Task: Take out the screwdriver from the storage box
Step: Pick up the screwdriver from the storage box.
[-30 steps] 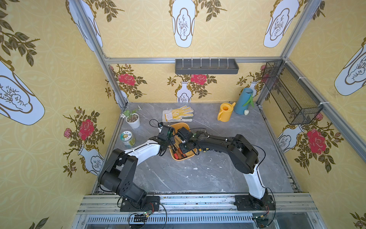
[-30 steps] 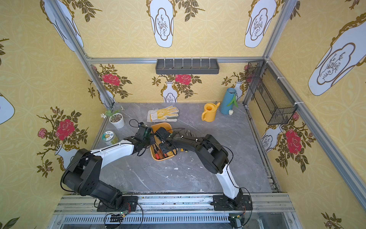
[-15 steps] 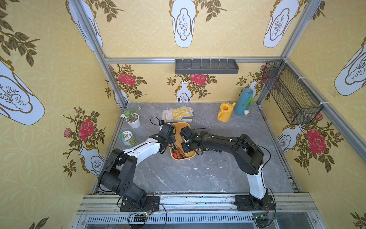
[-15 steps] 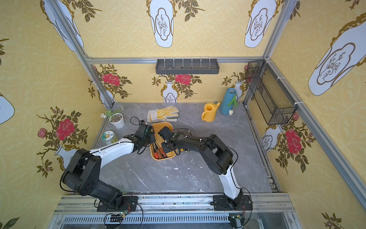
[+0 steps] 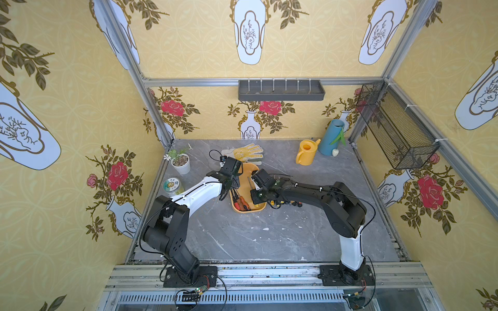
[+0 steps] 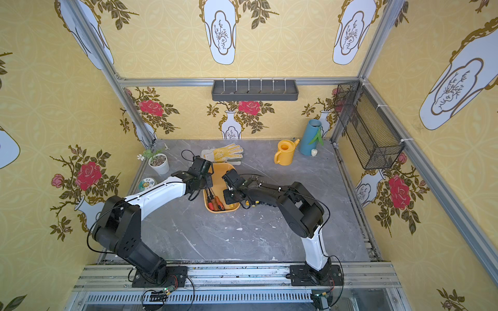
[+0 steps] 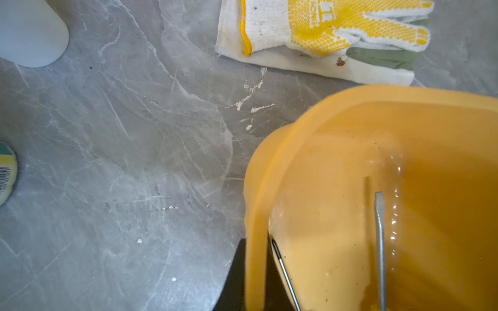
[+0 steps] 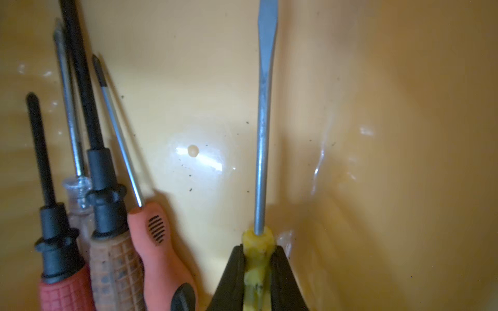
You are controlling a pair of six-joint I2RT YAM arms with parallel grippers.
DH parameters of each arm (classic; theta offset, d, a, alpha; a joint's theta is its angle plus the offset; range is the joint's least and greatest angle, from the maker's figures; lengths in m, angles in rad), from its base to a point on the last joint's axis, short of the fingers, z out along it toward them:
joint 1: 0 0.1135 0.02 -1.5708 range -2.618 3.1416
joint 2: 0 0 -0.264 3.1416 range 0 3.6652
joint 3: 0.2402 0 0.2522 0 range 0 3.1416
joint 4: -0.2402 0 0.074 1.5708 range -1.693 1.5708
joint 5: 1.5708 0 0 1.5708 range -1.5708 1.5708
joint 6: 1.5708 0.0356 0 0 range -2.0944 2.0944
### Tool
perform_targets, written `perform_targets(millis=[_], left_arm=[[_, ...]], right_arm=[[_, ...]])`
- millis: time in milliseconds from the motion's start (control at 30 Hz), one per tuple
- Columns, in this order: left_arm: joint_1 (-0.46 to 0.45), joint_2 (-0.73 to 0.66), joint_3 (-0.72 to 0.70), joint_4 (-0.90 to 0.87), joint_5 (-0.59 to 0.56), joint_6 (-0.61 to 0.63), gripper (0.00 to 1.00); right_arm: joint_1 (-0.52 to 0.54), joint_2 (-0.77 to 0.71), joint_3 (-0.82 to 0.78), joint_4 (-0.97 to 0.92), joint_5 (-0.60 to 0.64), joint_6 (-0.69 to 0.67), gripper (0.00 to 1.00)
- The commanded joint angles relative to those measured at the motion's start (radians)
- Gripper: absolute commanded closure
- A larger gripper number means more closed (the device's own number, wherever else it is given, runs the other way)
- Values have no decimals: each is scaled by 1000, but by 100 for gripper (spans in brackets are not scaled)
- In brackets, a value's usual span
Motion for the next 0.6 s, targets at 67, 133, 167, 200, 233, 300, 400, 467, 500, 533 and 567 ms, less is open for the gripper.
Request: perform_targets(millis=[67, 133, 167, 200, 233, 300, 400, 467, 500, 533, 567], left_arm=[[-4, 25, 36, -109, -25, 49, 100], [-7, 34, 56, -138, -32, 58, 100], [-10, 38, 66, -155, -41, 63, 100], [-14, 42, 78, -169, -53, 69, 100], [-16, 45, 86, -179, -64, 74, 100], [-24, 50, 101, -196, -85, 85, 100], [-33, 54, 114, -206, -96, 89, 100], [-34, 53, 119, -209, -98, 87, 100], [-37, 53, 122, -210, -100, 88, 100], [-37, 53, 124, -210, -104, 88, 100], [-37, 54, 125, -210, -105, 89, 100]], right_arm=[[-6, 1, -6, 33, -37, 15, 100], [-11, 4, -8, 41, -54, 22, 100], [-14, 5, -9, 45, -63, 28, 100], [-17, 7, -11, 53, -72, 31, 100], [-17, 7, -14, 57, -78, 36, 100], [-20, 6, -15, 64, -86, 41, 100], [-21, 5, -14, 65, -89, 42, 100], [-20, -2, -20, 72, -88, 44, 100], [-22, -7, -25, 78, -88, 46, 100], [-23, -11, -29, 84, -89, 47, 100], [-26, -16, -33, 87, -92, 49, 100]])
